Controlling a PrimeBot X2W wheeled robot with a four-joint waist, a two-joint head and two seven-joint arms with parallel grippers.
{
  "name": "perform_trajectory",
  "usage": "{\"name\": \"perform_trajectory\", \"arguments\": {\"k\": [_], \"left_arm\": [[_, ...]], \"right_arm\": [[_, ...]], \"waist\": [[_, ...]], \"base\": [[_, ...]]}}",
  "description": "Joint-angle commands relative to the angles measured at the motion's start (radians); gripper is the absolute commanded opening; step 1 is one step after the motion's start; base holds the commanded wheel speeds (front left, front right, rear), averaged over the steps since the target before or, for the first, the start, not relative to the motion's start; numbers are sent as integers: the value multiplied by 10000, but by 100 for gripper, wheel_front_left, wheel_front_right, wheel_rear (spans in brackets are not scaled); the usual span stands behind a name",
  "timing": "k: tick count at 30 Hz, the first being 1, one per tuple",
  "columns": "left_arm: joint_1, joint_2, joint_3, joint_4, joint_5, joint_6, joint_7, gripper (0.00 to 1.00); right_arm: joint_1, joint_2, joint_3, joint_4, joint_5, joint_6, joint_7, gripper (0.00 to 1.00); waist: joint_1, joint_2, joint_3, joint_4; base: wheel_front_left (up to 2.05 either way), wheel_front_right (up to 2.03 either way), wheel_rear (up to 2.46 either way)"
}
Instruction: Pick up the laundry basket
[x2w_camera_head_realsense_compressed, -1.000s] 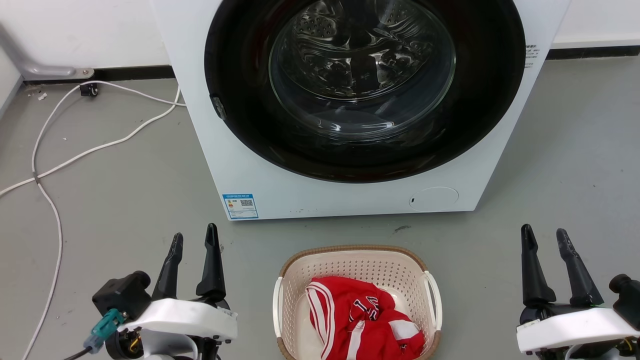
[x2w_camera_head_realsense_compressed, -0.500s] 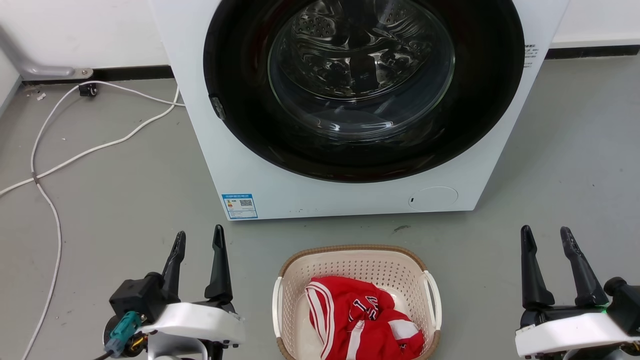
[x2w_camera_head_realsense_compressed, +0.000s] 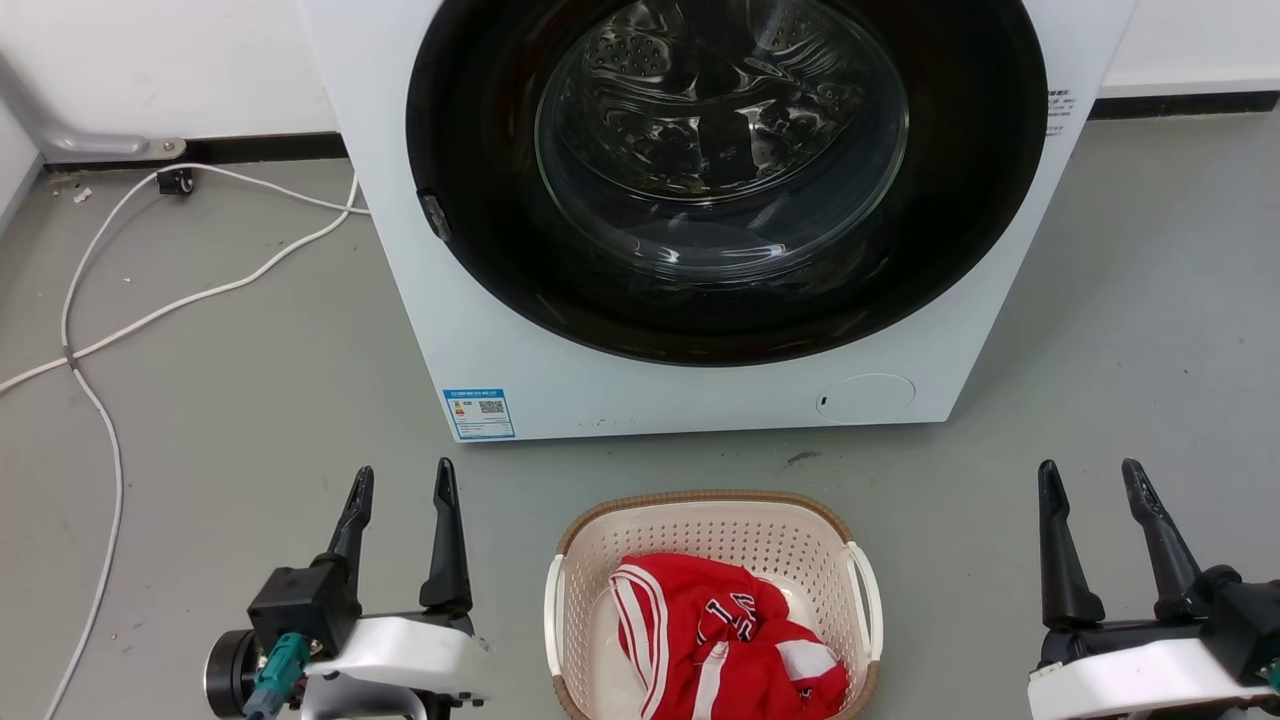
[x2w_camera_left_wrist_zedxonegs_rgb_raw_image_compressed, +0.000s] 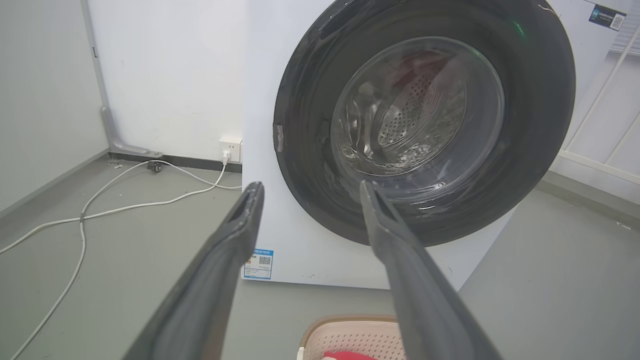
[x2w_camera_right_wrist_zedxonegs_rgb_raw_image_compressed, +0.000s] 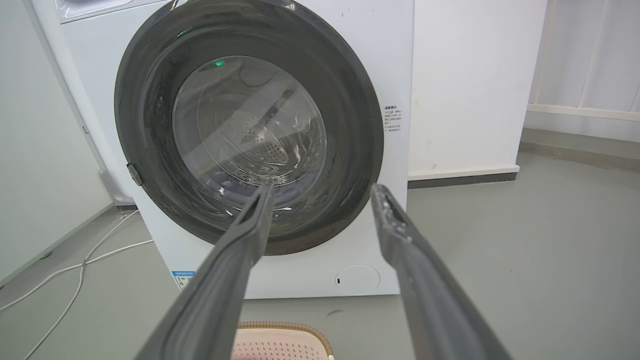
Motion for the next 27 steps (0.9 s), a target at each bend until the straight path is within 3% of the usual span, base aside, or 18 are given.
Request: {"name": "perform_trajectory", "arguments": {"k": [1,21,27], "left_arm": [[97,31,-53,14,257,61,-87,100],[174,34,-245,105,1384,155,-457,100],[190,33,-210,133,1228,115,-436,100]], "right_arm": [[103,-43,1,-118,-214,-1,-104,100],[323,-46,33,-262,-1096,-1,-478,100],[326,-46,54,-194,-886,-1,-456,100]], "waist": [[0,0,3,0],[0,0,-47,8],[0,0,-69,12]], "base": [[0,0,0],[0,0,0],[0,0,0]]}}
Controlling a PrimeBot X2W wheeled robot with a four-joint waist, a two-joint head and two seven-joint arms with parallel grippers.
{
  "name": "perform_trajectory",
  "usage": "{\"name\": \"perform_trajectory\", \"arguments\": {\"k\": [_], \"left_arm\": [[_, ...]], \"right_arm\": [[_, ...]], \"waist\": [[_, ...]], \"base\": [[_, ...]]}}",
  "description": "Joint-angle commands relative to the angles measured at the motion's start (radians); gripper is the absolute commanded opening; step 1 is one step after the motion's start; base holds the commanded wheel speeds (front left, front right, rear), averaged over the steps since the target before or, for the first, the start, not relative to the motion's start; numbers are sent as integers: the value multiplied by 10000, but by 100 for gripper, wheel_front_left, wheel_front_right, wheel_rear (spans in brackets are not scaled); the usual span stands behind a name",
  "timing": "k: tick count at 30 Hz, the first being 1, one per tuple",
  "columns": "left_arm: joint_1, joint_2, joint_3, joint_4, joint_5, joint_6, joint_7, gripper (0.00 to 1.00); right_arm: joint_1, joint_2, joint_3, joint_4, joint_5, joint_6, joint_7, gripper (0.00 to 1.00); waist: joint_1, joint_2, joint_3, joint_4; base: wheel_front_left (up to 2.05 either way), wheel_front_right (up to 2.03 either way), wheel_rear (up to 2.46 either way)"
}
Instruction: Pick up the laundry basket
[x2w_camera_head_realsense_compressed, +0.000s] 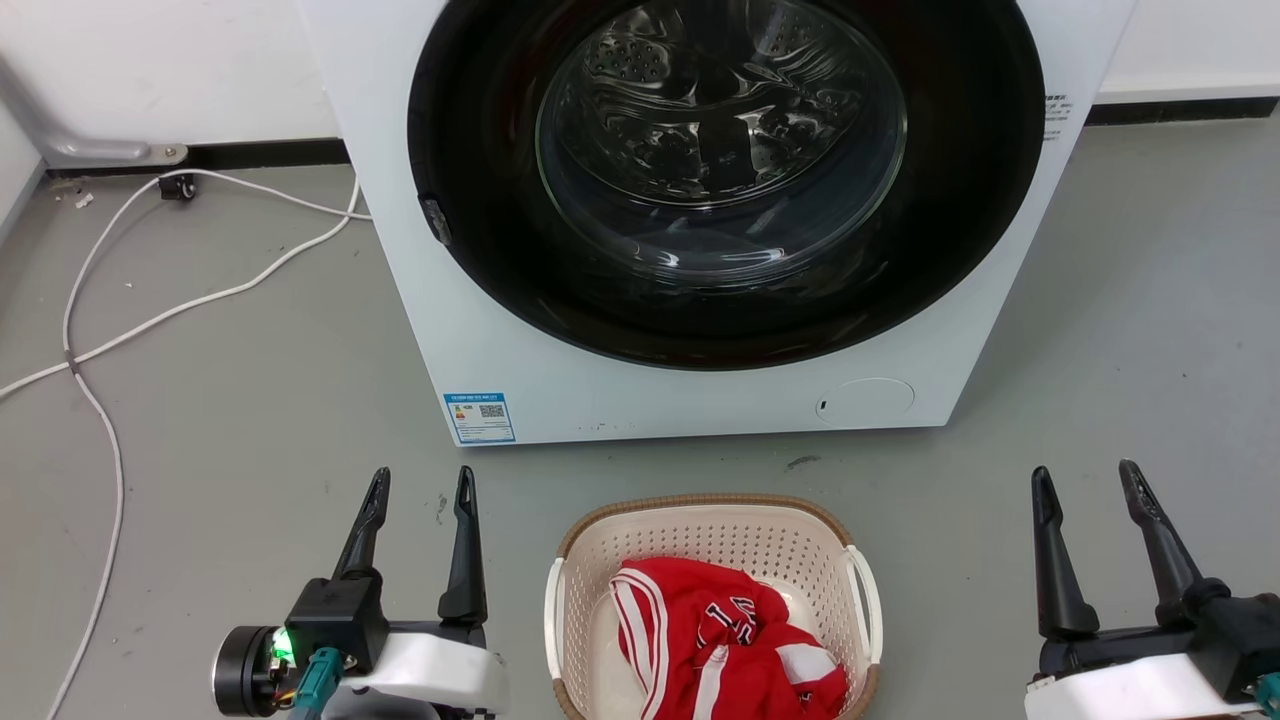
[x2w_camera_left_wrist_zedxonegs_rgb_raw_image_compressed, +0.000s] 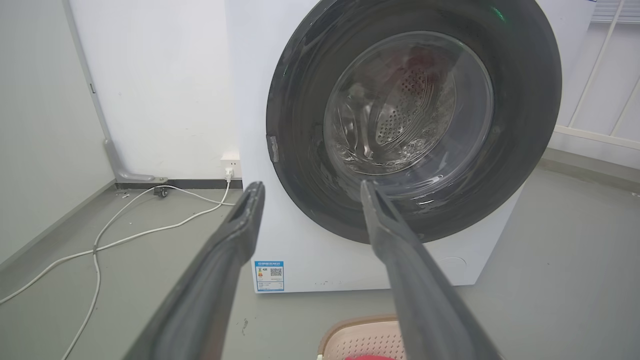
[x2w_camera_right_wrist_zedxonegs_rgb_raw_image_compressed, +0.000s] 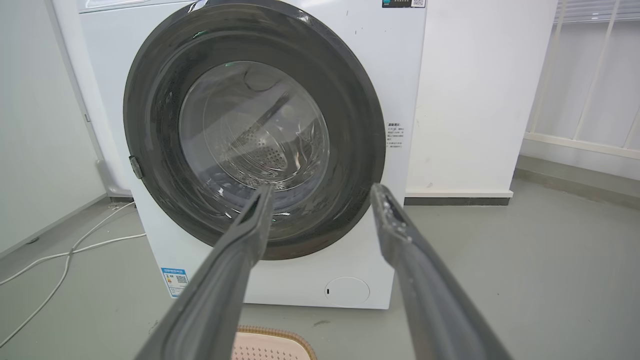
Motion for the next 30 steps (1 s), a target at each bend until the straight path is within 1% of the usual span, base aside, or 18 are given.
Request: {"name": "perform_trajectory", "arguments": {"k": [1,9,17,30], "left_arm": [[101,23,8,10,-15,6,-28,100],[108,23,30,32,-115,-46,-28,100],[119,23,44,48,-1,52,-28,100],[86,23,80,117,-35,25,-28,100]], "right_arm": [[141,-40,15,-5,46,-3,-25,100],[139,-39,30,70,182,-3,-25,100],[126,-39,16,115,269,-3,-25,100],[65,-39,1,121,255,-3,-25,100]], "waist": [[0,0,-2,3],[0,0,-5,21],[0,0,-17,13],[0,0,31,7]], "base": [[0,0,0],[0,0,0],[0,0,0],[0,0,0]]}}
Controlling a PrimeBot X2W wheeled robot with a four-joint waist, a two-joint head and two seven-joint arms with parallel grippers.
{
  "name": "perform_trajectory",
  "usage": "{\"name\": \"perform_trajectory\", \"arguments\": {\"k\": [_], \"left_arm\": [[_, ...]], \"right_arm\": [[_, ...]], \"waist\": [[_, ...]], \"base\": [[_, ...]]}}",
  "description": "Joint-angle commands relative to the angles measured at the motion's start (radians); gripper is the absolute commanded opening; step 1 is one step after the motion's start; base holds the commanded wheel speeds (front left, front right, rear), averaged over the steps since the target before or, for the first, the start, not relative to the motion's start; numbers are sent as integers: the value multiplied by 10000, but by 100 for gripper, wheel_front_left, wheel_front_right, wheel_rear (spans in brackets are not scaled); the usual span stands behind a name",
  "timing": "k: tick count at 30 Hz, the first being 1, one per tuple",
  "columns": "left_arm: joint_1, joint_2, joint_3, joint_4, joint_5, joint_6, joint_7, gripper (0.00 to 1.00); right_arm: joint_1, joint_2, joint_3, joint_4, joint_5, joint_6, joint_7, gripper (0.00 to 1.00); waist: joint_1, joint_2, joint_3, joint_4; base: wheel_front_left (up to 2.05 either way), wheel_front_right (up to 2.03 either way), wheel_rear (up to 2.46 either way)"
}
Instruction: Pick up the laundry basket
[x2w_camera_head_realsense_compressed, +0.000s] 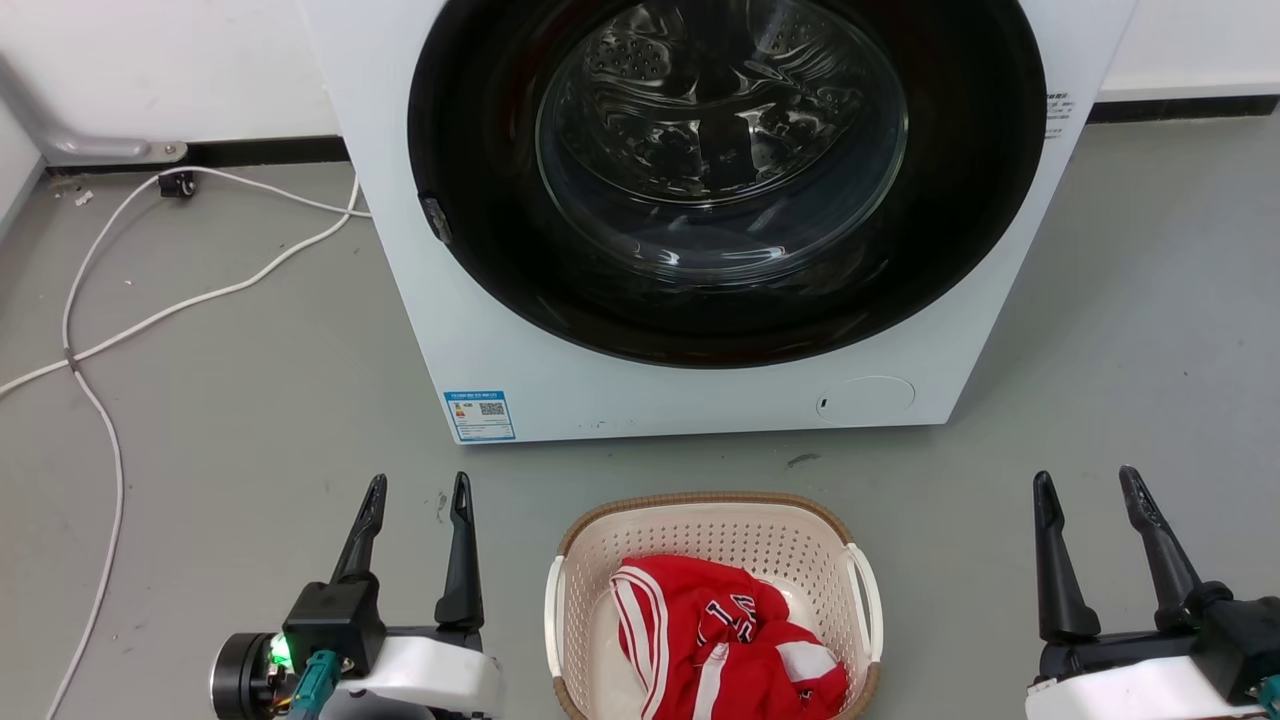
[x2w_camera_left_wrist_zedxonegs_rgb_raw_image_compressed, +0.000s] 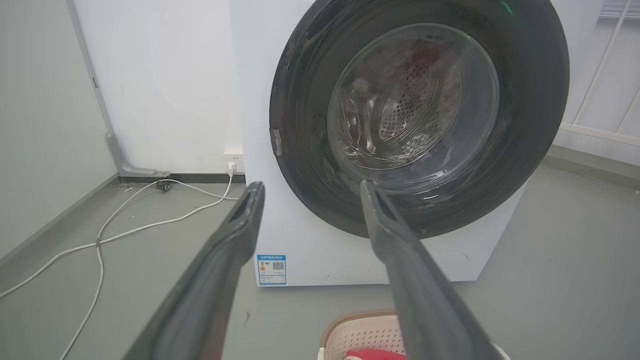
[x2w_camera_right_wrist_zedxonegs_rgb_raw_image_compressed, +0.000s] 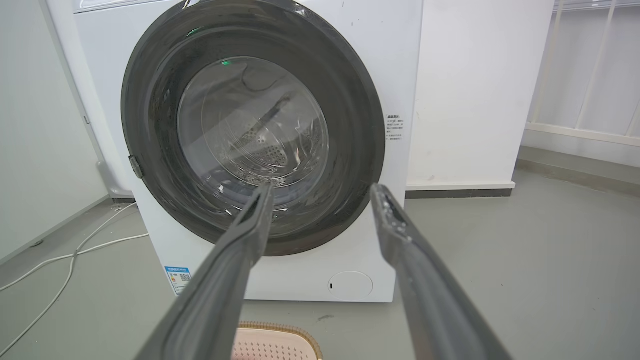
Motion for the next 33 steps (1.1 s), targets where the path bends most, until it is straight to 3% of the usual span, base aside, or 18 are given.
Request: {"name": "perform_trajectory", "arguments": {"k": [1,7,15,20,33], "left_arm": [[13,23,42,80,13,-23,-28,100],[-397,22,113,632,107,-311,-28,100],[-1712,22,101,2398,-140,-1088,-28,100],[-2840,19,-137,4323,-152,-1437,-26,100],[-6261,19,-951,9217,-502,-1803,131,100]], "right_arm": [[-12,-37,-17,28,-7,-3,-25,100],[-373,-37,-125,300,-259,-3,-25,100],[-1344,-32,-326,1536,-815,-3,-25,100],[-2199,-29,-314,2900,-1394,-3,-25,100],[-5207,-26,-323,7257,-3019,-5,-23,100]], "waist": [[0,0,39,-4],[0,0,312,-23],[0,0,1296,-20],[0,0,2117,-70],[0,0,4618,-195]], "base": [[0,0,0],[0,0,0],[0,0,0],[0,0,0],[0,0,0]]}}
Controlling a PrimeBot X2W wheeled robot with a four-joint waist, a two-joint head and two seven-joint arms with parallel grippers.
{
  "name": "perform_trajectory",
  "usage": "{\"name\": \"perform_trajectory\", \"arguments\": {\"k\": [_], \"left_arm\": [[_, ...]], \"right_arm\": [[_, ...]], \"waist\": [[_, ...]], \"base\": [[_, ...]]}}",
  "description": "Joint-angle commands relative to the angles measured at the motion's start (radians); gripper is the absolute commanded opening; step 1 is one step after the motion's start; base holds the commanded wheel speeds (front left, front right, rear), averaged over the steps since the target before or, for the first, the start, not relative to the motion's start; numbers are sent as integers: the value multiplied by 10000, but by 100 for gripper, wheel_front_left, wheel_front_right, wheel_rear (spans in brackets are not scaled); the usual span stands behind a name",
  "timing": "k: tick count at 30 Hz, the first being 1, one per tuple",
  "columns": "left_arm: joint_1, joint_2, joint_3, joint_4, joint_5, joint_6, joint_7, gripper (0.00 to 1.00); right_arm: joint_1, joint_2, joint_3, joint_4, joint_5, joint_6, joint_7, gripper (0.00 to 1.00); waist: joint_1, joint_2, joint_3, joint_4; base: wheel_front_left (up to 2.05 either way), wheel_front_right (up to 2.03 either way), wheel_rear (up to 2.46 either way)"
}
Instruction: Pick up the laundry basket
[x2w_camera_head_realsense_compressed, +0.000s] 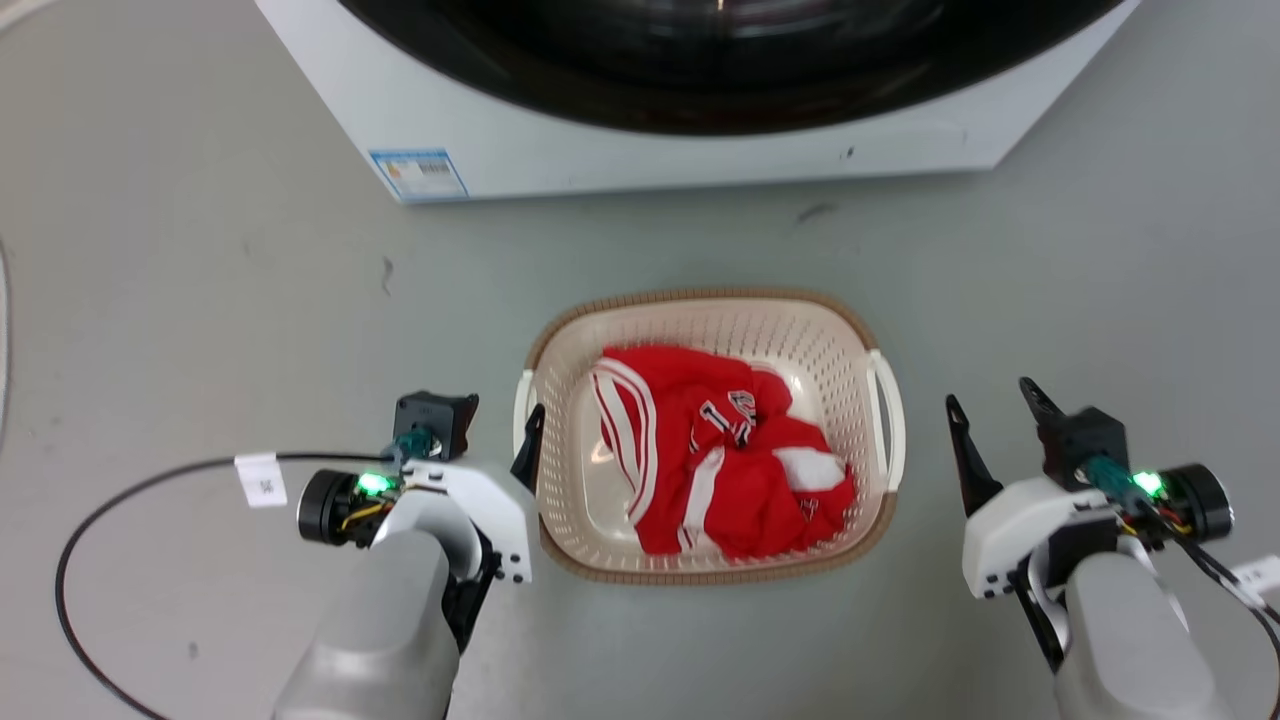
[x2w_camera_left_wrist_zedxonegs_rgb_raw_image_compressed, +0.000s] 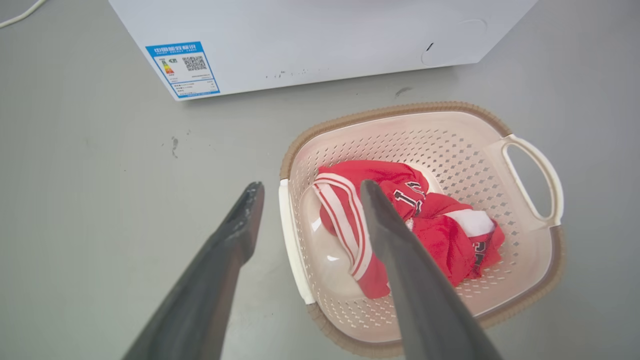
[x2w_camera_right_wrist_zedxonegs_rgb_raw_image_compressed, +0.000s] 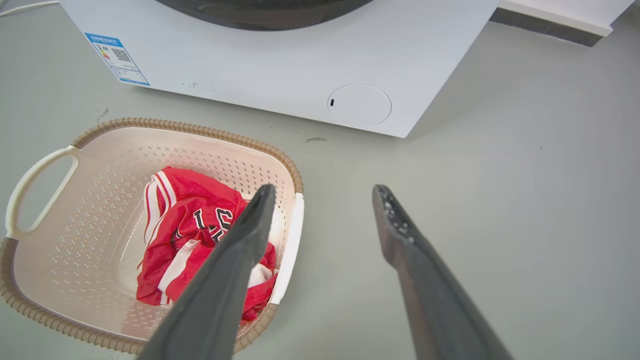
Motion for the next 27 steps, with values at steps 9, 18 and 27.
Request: {"name": "perform_trajectory", "arguments": {"k": [9,18,27], "left_arm": [[-1945,22,-603,2031,-546,-164,659,100],[-2748,93,-1227,2511,-1036,-174,1157,100],[-3465,213,-1995,2680,-1647,-170,1402,100]], "right_arm": [[-2402,-16,225,2987,-882,-7,-25,100],[-3820,-15,38,4602,-1542,-7,309,100],[-4886,-16,-201,5288,-1927,-7,592,100]], "waist": [[-2,0,2112,-66],[-2,0,3072,22],[-2,0,4172,164]], "base": [[0,0,0],[0,0,0],[0,0,0]]}}
